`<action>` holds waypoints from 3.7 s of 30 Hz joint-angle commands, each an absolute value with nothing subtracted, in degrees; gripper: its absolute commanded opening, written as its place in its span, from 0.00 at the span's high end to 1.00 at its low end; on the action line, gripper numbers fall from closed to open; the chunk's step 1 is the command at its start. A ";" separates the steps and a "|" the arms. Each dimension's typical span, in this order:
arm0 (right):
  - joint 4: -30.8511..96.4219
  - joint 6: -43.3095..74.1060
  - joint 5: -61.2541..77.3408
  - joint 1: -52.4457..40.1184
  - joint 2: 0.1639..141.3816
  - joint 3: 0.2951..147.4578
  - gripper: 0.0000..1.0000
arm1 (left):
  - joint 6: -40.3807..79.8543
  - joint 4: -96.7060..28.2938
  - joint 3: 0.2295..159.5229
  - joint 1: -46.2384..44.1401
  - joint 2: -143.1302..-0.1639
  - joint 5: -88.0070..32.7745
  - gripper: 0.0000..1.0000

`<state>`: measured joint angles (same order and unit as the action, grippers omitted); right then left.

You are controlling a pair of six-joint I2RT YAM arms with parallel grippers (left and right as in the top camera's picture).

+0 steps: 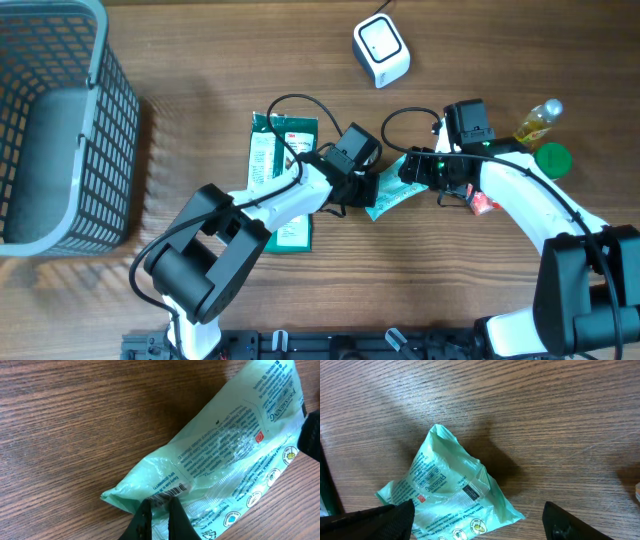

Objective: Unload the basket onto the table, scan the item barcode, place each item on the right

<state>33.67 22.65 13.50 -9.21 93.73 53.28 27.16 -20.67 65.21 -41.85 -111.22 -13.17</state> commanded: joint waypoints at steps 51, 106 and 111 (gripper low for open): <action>25.65 19.70 25.39 -4.47 93.43 46.46 0.22 | 27.49 -21.41 63.70 -41.95 -115.74 -10.81 0.96; 7.44 25.69 33.41 -4.49 93.43 35.88 0.53 | 27.46 -21.41 63.70 -41.95 -115.74 -10.81 0.96; 6.85 25.71 33.52 -4.49 93.43 35.88 0.52 | 27.46 -21.41 63.70 -41.95 -115.74 -10.81 0.96</action>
